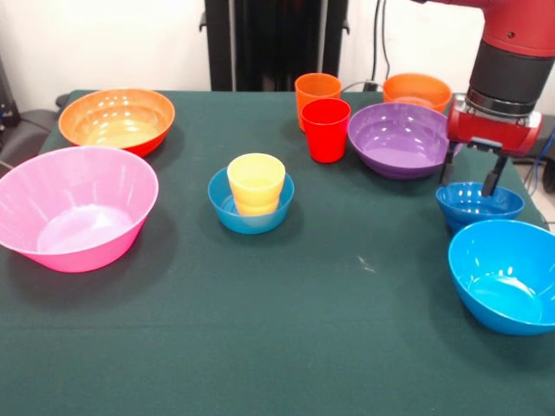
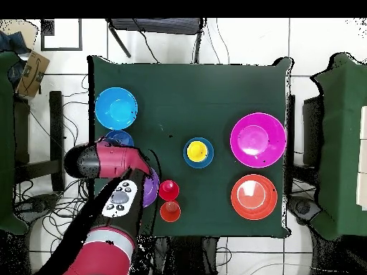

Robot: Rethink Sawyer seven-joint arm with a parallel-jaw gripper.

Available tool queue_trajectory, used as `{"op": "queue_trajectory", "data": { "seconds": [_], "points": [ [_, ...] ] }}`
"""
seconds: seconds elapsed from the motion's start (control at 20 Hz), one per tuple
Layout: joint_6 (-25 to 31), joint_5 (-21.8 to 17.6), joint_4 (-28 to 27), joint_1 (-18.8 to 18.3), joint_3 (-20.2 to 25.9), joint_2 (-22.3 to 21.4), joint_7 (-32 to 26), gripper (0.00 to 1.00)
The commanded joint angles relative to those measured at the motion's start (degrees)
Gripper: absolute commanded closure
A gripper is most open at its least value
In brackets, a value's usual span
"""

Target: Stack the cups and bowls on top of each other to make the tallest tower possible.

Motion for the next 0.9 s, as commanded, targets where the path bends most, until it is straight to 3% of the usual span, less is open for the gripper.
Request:
{"op": "queue_trajectory", "data": {
  "seconds": [0.05,0.9],
  "points": [
    [0.6,-0.1,-0.5,-1.0,2.8,1.7,8.0,0.0],
    [-5.5,-0.5,-1.8,-0.5,2.0,4.9,8.6,0.0]
  ]
}}
